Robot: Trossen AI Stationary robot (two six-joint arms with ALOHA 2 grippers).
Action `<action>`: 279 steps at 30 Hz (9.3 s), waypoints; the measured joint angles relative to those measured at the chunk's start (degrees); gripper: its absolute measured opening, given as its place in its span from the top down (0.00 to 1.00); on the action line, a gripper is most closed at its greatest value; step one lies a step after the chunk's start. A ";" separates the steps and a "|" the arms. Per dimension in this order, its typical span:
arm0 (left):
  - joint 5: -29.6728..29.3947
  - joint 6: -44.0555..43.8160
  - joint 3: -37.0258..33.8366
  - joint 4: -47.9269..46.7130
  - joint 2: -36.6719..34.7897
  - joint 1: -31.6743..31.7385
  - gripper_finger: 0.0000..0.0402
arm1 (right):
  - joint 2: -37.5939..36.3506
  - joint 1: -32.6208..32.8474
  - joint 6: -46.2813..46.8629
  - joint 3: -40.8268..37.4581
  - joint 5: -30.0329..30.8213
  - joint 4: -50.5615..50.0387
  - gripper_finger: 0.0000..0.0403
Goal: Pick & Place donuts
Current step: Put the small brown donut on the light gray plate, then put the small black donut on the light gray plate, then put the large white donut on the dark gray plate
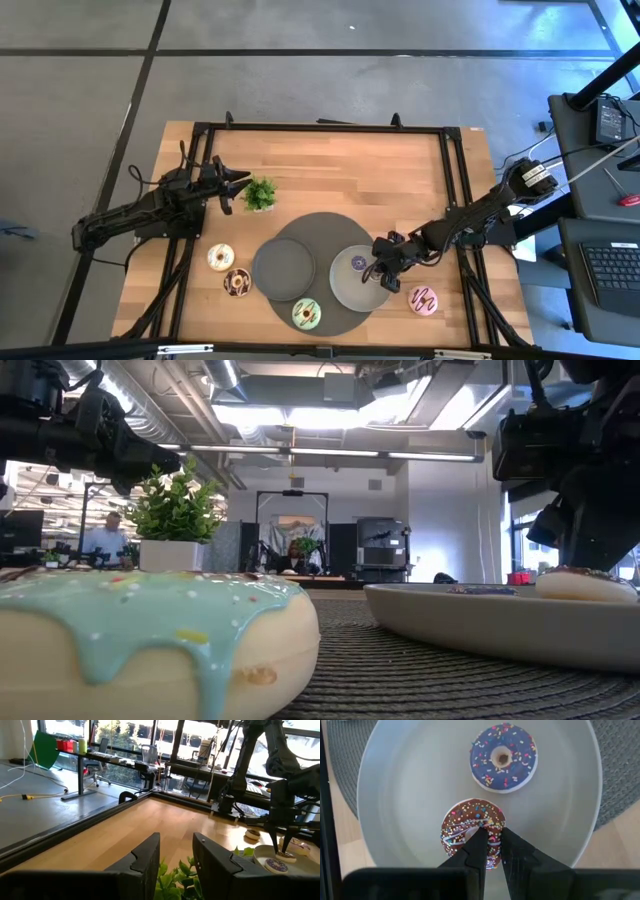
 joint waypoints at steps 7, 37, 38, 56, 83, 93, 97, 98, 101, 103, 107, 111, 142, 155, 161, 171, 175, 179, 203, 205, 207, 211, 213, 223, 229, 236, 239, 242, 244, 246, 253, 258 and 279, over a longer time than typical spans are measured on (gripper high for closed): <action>0.00 0.00 0.00 0.00 -0.01 0.00 0.72 | -0.03 -0.01 0.49 -0.02 0.31 1.11 0.87; 0.02 -0.01 0.00 -0.01 0.00 0.00 0.72 | -0.04 -0.02 1.26 -0.07 0.50 1.83 0.87; 0.02 -0.01 0.00 -0.01 0.00 0.00 0.72 | -0.04 -0.02 1.26 -0.07 0.52 2.15 0.87; 0.02 -0.02 0.00 -0.02 0.00 0.00 0.72 | -0.07 -0.02 1.15 -0.07 0.50 1.76 0.87; 0.02 0.00 0.00 -0.02 -0.01 0.00 0.72 | -0.07 -0.02 1.04 -0.07 0.48 1.88 0.67; 0.02 -0.02 0.01 -0.02 0.00 0.00 0.72 | -1.17 -0.02 2.65 -0.07 -2.55 1.75 0.58; 0.02 0.00 0.00 -0.02 -0.02 0.00 0.72 | -5.78 -0.02 4.51 -0.07 -2.32 -0.13 0.58; 0.02 0.00 0.00 -0.02 0.00 0.00 0.72 | -7.40 -0.01 5.39 -0.07 -1.61 -1.93 0.58; 0.02 0.00 0.00 -0.02 -0.01 0.00 0.72 | -12.58 0.00 9.88 -0.05 1.64 -10.53 0.58; 0.02 0.00 0.00 -0.03 -0.02 0.00 0.72 | -15.36 0.40 15.19 -0.05 3.41 -17.93 0.58; 0.02 0.00 0.00 -0.09 0.00 0.00 0.72 | -16.98 2.90 23.91 -0.07 4.85 -27.20 0.58; 0.02 0.00 0.00 -0.10 -0.01 0.00 0.72 | -15.14 5.17 28.30 -0.07 4.24 -29.98 0.58; 0.00 0.00 0.00 -0.31 -0.02 0.00 0.72 | -7.52 7.41 34.14 -0.07 0.10 -31.34 0.70; 0.00 0.00 0.00 -0.31 0.00 0.00 0.72 | -7.54 7.41 34.10 -0.07 0.48 -32.41 0.98; 0.00 0.00 0.00 -0.31 -0.02 0.00 0.72 | -7.54 7.41 33.44 0.20 0.23 -32.91 0.97; 0.00 0.00 0.00 -0.31 -0.02 0.00 0.72 | -6.22 7.41 23.29 15.77 4.92 -40.02 0.99; -0.01 0.00 0.00 -0.31 -0.02 0.00 0.72 | 0.01 7.37 14.39 23.85 8.21 -39.93 0.99; 0.00 0.00 0.00 -0.30 -0.02 0.00 0.72 | 9.20 6.58 6.78 32.53 8.22 -40.01 0.99; 0.00 -0.64 0.00 -0.31 -0.01 0.00 0.72 | 29.16 3.64 -3.15 47.26 6.21 -40.02 0.99; 0.00 -0.61 0.00 -0.31 -0.02 0.00 0.72 | 29.16 3.56 -3.15 46.43 6.20 -39.56 0.99; 0.00 -0.61 0.00 -0.31 -0.02 0.00 0.72 | 29.16 3.41 -2.85 45.81 6.04 -39.50 0.99; 0.00 -0.59 0.00 -0.31 -0.01 0.00 0.72 | 29.16 3.26 -1.87 44.50 5.62 -39.31 0.98; 0.00 -0.55 0.00 -0.31 -0.01 0.00 0.72 | 29.16 3.26 -2.21 44.46 5.62 -39.05 0.96; 0.00 -0.43 0.00 -0.31 -0.01 0.00 0.72 | 29.16 3.14 -5.10 44.46 4.78 -36.94 0.90; 0.00 -0.44 0.00 -0.31 0.00 0.00 0.72 | 29.16 3.15 -4.92 44.46 4.50 -36.98 0.81; 0.00 -0.46 0.00 -0.31 0.00 0.00 0.72 | 29.11 3.15 -4.73 44.46 4.55 -37.00 0.73; 0.00 -0.46 0.00 -0.31 -0.02 0.00 0.72 | 28.63 3.15 -4.77 44.46 4.57 -37.48 0.71; 0.00 -0.61 0.00 -0.31 -0.02 0.00 0.72 | 26.55 3.62 -4.96 44.46 4.96 -37.88 0.71; 0.00 -0.60 0.00 -0.31 -0.02 0.00 0.72 | 24.18 4.18 -6.13 44.48 5.04 -37.92 0.71; 0.00 -0.68 0.00 -0.28 0.00 0.00 0.72 | 21.23 4.87 -7.66 43.85 6.80 -37.75 0.71; 0.00 -7.88 0.00 -0.15 0.00 0.00 0.72 | 4.56 7.85 -2.08 29.74 17.42 -36.68 0.71; 0.17 -9.89 -0.05 2.21 0.00 -0.06 0.72 | -9.69 10.19 0.17 14.49 23.08 -29.19 0.71; -9.14 -12.77 39.00 -32.81 42.84 -33.18 0.72 | -41.45 8.76 -13.94 -12.06 41.05 -1.38 0.71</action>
